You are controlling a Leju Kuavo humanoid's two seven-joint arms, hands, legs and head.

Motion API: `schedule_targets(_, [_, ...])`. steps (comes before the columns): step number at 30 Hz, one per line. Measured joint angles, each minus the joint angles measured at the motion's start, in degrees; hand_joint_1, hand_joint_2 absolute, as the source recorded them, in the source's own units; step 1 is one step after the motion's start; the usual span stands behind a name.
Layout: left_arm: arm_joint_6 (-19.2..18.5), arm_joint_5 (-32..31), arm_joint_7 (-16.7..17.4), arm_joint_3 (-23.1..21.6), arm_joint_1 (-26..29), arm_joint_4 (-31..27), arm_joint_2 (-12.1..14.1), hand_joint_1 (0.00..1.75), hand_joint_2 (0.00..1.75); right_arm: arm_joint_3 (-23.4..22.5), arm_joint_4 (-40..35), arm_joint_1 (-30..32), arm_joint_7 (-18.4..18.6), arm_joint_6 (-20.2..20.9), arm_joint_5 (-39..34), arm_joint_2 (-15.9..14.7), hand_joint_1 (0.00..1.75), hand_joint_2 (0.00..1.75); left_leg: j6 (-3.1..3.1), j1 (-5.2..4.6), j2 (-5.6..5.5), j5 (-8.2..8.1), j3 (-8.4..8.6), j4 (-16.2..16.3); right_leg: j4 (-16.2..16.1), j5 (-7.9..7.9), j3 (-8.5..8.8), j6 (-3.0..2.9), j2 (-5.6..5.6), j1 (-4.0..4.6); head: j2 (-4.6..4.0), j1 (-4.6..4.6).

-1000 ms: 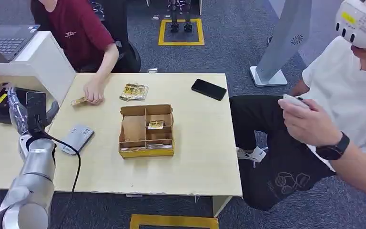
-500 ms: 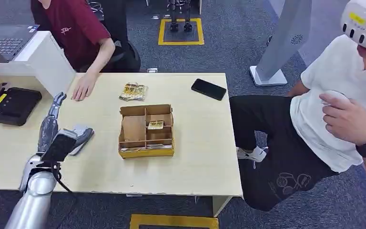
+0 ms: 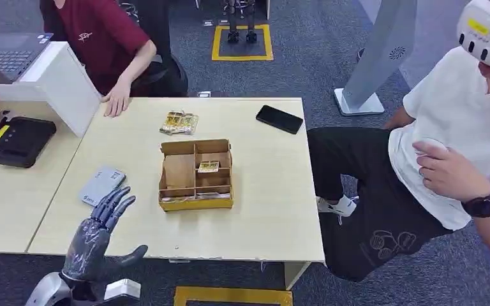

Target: Pass the card to the sensor for recognition and then transmit it.

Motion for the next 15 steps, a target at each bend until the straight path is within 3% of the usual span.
schedule_targets(6, [7.2, -6.2, 2.9, -4.2, 2.0, 0.4, -1.4, 0.00, 1.75, -0.3, 0.0, 0.0, 0.2, 0.0, 0.6, 0.0, 0.00, 0.00, 0.00, -0.01, -0.04, 0.00, 0.00, 0.0, 0.0, 0.01, 0.02, 0.01, -0.06, 0.00, 0.00, 0.00])
schedule_targets(9, [12.1, -13.4, 6.7, -6.4, 1.8, 2.6, -3.0, 0.00, 1.75, -0.3, 0.0, 0.0, 0.2, 0.0, 0.9, 0.0, 0.00, 0.00, 0.00, -0.01, -0.03, 0.00, 0.01, 0.0, 0.0, 0.01, 0.01, 0.01, -0.09, 0.00, 0.00, 0.00])
schedule_targets(15, [18.3, -21.0, 11.8, -9.1, 0.0, 8.4, -5.9, 0.00, 1.75, -0.3, 0.0, -0.1, 0.3, 0.0, 1.6, 0.0, 0.00, 0.00, 0.00, -0.01, -0.04, 0.00, 0.00, 0.0, 0.0, 0.01, 0.01, 0.01, -0.10, 0.00, 0.00, 0.00])
